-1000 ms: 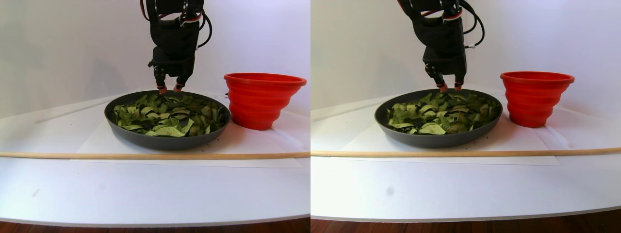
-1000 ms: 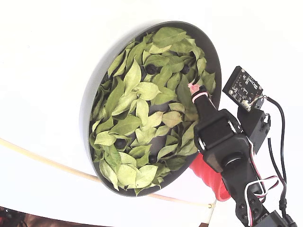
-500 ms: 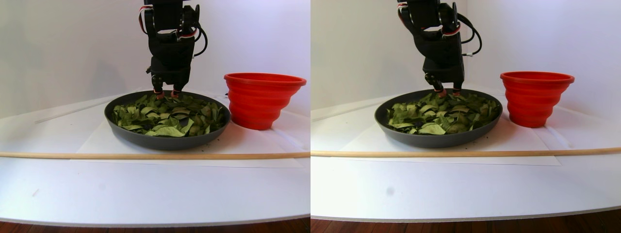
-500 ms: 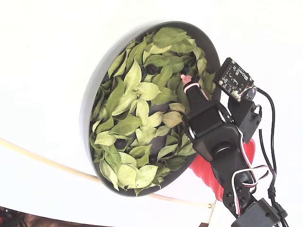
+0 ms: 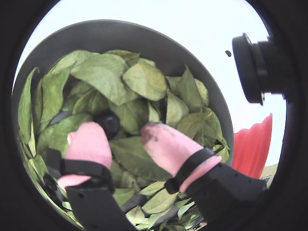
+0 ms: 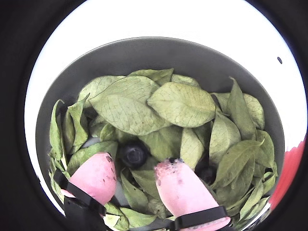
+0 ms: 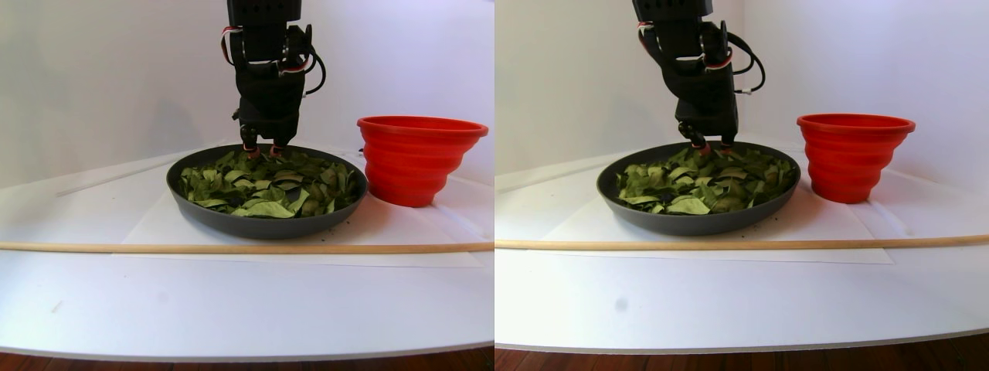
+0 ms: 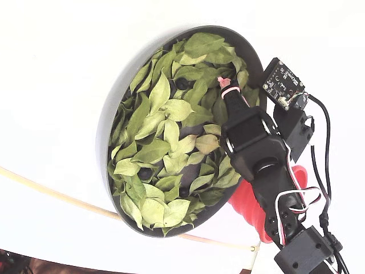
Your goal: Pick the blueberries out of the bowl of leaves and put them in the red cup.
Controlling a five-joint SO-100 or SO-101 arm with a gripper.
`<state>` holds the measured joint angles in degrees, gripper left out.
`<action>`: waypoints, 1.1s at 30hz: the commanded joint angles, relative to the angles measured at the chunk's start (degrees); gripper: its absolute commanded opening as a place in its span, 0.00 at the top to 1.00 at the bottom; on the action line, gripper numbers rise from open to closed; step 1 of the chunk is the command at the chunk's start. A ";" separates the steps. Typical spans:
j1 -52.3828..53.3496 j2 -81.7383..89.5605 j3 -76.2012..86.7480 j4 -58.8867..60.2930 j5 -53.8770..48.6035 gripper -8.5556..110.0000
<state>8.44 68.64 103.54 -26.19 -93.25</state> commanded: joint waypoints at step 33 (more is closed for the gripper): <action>-0.79 -3.96 -6.68 -1.14 3.43 0.80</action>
<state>7.82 63.63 99.05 -26.19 -90.44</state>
